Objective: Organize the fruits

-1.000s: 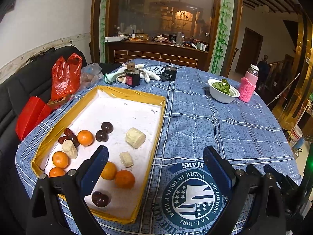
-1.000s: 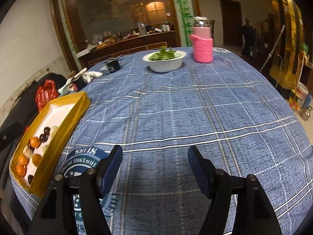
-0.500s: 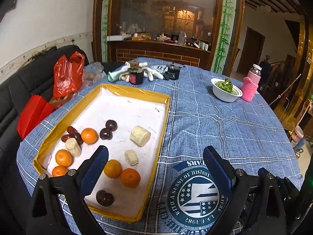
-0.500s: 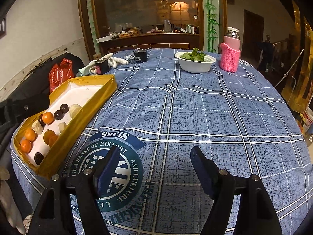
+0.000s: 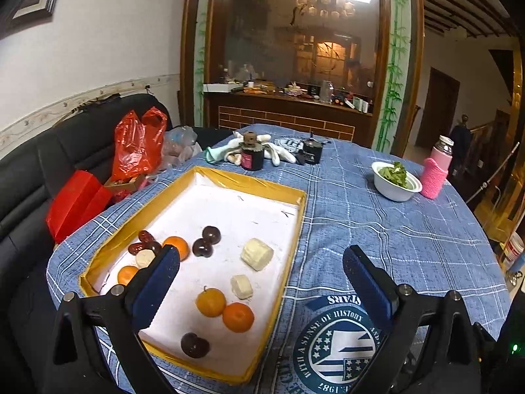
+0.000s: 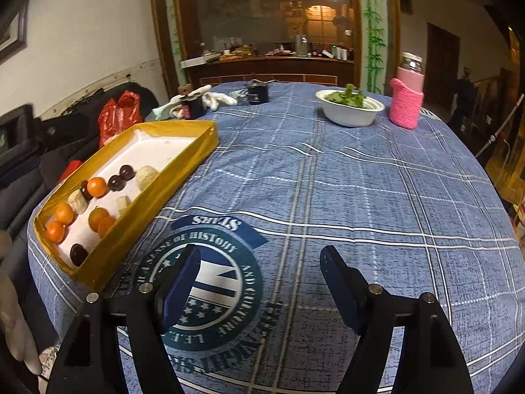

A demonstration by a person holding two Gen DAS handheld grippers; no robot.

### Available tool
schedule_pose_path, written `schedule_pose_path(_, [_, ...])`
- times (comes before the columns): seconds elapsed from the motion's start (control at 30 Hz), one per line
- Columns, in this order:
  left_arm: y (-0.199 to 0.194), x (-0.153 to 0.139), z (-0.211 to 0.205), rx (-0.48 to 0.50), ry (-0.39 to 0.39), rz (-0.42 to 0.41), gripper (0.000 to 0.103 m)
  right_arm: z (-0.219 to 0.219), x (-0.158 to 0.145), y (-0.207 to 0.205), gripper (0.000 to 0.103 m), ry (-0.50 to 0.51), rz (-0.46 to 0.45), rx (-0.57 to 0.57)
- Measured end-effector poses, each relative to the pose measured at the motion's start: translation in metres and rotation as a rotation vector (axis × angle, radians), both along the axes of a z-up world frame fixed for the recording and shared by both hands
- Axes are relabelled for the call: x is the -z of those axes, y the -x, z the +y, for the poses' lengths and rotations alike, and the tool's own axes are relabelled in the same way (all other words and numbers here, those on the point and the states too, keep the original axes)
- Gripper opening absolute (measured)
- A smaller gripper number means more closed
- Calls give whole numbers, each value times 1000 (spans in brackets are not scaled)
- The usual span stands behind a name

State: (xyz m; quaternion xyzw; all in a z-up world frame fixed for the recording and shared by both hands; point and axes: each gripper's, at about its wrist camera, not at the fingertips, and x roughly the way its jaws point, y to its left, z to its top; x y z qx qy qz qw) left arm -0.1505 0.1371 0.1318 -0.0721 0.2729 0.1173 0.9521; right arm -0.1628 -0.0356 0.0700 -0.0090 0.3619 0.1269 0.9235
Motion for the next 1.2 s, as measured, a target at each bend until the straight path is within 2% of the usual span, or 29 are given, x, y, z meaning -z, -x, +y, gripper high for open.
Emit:
schedule_pose_path(0.4, [-1, 3, 17, -26, 16, 6, 99, 35, -8, -1, 81, 29, -5, -76])
schedule_pose_path(0.67, [25, -21, 33, -169, -89, -125, 100, 51, -13, -5, 82, 43, -6, -88])
schedule_pose_path(0.77, [37, -31, 43, -214, -117, -165, 103, 62, -18, -6, 82, 42, -12, -110])
schedule_pose_path(0.93, [48, -31, 72, -274, -55, -197, 103, 92, -25, -4, 82, 53, -29, -188])
schedule_pose_path(1.07, [44, -27, 91, -287, -15, -177, 103, 111, -23, -1, 82, 56, -21, -236])
schedule_pose_path(1.2, [42, -20, 105, -278, 60, -151, 103, 125, -22, 2, 82, 67, -20, -264])
